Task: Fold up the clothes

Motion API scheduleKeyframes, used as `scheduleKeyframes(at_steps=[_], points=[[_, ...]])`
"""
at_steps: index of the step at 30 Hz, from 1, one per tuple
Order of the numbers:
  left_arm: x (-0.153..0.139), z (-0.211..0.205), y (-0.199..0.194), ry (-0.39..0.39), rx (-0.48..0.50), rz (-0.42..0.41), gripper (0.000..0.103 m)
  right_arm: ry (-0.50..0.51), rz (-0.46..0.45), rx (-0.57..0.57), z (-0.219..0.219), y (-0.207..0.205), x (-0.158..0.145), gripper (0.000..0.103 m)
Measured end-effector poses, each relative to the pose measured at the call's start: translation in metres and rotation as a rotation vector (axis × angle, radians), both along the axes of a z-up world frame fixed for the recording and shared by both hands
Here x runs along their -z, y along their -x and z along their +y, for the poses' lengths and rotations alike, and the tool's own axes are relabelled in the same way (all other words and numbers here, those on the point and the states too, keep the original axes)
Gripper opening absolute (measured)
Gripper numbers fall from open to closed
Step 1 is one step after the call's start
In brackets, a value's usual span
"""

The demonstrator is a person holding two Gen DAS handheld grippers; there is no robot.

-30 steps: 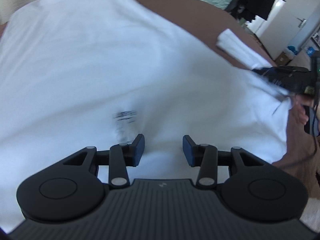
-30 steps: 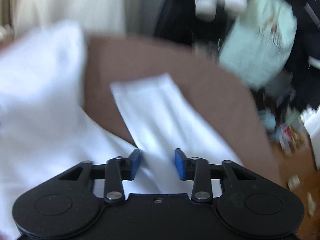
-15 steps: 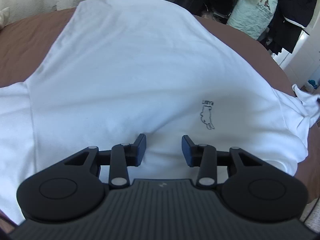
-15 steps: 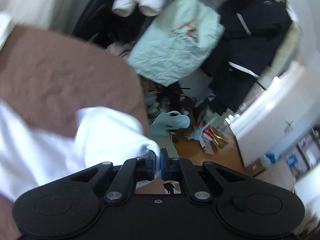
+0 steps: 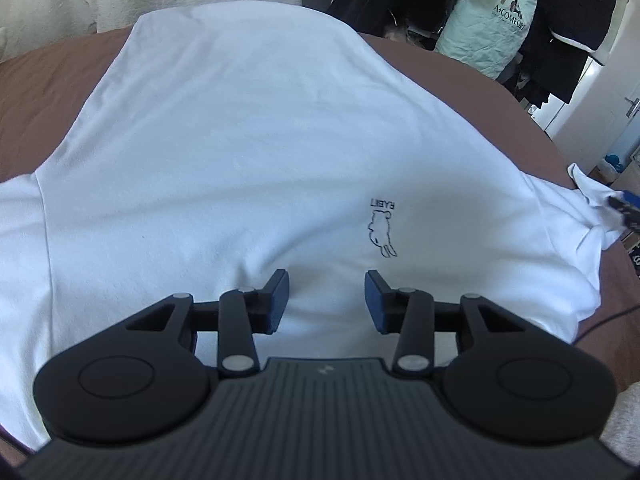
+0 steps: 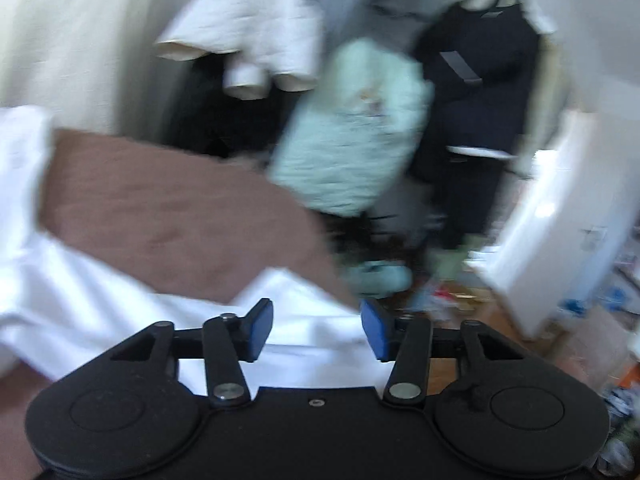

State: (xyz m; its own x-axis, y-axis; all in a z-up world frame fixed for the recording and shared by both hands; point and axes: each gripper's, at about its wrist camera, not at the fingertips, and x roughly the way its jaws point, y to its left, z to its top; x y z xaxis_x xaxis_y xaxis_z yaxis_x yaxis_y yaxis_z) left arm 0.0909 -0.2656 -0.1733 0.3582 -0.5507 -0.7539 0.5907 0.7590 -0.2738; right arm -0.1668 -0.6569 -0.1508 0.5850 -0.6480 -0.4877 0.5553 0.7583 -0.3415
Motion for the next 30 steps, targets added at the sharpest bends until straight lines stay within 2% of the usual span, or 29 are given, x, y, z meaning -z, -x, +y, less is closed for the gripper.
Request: scheduleKeyframes(at_steps=[4,7,9,10,14,21,24,26,27,28,30], points=[[-0.001,0.004,0.003,0.002,-0.013,0.017,0.041,-0.053,0.104,0.025,-0.015,-0.034,0.025,0.055],[-0.004,0.009,0.004,-0.006,-0.018,0.017,0.042,-0.072,0.106,0.059,-0.025,-0.044,0.042,0.053],[-0.006,0.012,0.005,-0.014,-0.023,0.012,0.042,-0.095,0.078,0.076,-0.026,-0.044,0.045,0.042],[-0.005,0.013,0.005,-0.017,-0.028,0.013,0.043,-0.108,0.07,0.083,-0.026,-0.042,0.045,0.028],[-0.005,0.018,0.005,-0.015,-0.038,0.025,0.043,-0.101,0.057,0.119,-0.021,-0.038,0.044,0.018],[-0.007,0.022,0.007,-0.025,-0.05,0.02,0.043,-0.039,0.039,0.19,-0.021,-0.03,0.033,0.016],[-0.007,0.023,0.005,-0.033,-0.057,0.02,0.043,0.03,0.066,0.252,-0.024,-0.026,0.028,0.016],[-0.007,0.023,0.005,-0.04,-0.065,0.02,0.043,0.112,0.105,0.355,-0.027,-0.023,0.026,0.017],[-0.007,0.023,0.006,-0.043,-0.068,0.021,0.043,0.145,0.118,0.412,-0.028,-0.02,0.025,0.02],[-0.007,0.024,0.006,-0.045,-0.071,0.022,0.043,0.135,0.118,0.446,-0.03,-0.017,0.024,0.03],[-0.01,0.026,0.008,-0.049,-0.07,0.015,0.044,0.068,0.098,0.465,-0.031,-0.01,0.021,0.038]])
